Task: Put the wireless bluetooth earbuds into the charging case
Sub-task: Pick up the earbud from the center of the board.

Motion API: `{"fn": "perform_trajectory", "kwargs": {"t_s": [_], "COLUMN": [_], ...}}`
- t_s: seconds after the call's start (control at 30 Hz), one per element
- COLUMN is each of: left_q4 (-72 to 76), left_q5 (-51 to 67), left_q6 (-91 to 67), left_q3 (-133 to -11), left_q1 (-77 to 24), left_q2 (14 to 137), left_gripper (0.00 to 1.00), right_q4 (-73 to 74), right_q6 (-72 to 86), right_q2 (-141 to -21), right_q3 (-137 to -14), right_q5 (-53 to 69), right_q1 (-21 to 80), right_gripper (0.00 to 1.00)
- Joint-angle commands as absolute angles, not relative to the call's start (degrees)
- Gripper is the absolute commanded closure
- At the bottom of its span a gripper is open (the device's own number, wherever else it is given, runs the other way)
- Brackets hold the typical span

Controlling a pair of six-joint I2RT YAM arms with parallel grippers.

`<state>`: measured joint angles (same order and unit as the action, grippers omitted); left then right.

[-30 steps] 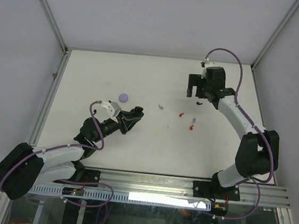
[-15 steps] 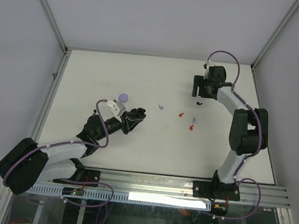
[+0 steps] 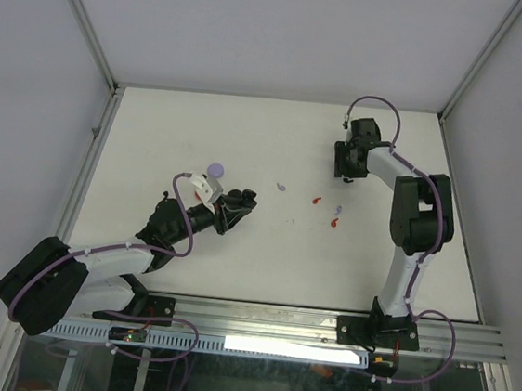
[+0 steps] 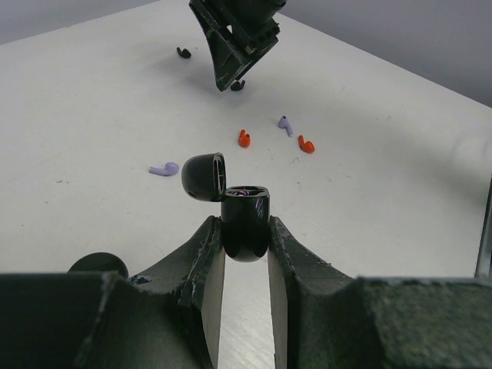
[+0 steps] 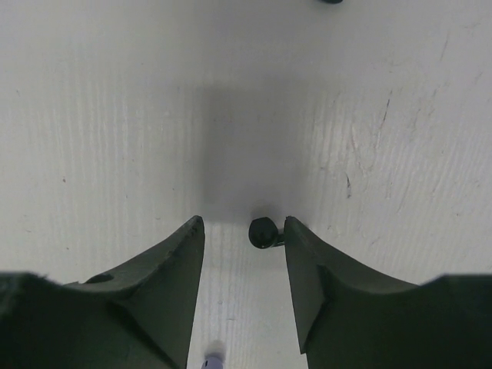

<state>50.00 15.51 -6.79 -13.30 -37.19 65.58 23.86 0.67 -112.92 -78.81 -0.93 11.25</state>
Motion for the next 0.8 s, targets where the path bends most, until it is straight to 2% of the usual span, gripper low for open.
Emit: {"fn": "perform_trajectory", "kwargs": {"t_s": [0.0, 0.53, 0.77], "left_q4": [51.5, 51.5, 51.8], "left_q5": [17.2, 20.1, 20.5], "left_q6": [-5.0, -4.8, -5.1], "left_q3": [-15.7, -15.8, -16.0], "left_q1": [-37.7, -37.7, -37.6], "left_q2": [65.7, 66.6, 67.0], "left_gripper": [1.0, 1.0, 1.0], "right_q4": [24.6, 25.6, 26.7], "right_q6": [-0.5, -2.0, -1.6], "right_q2": [-113.5, -115.4, -115.4], "right_q3": [-82.7, -80.8, -80.7], "right_q5": [-3.0, -4.4, -5.2], "right_q1": [11.9, 12.0, 12.0], "right_gripper": [0.51, 0.57, 0.64]}}
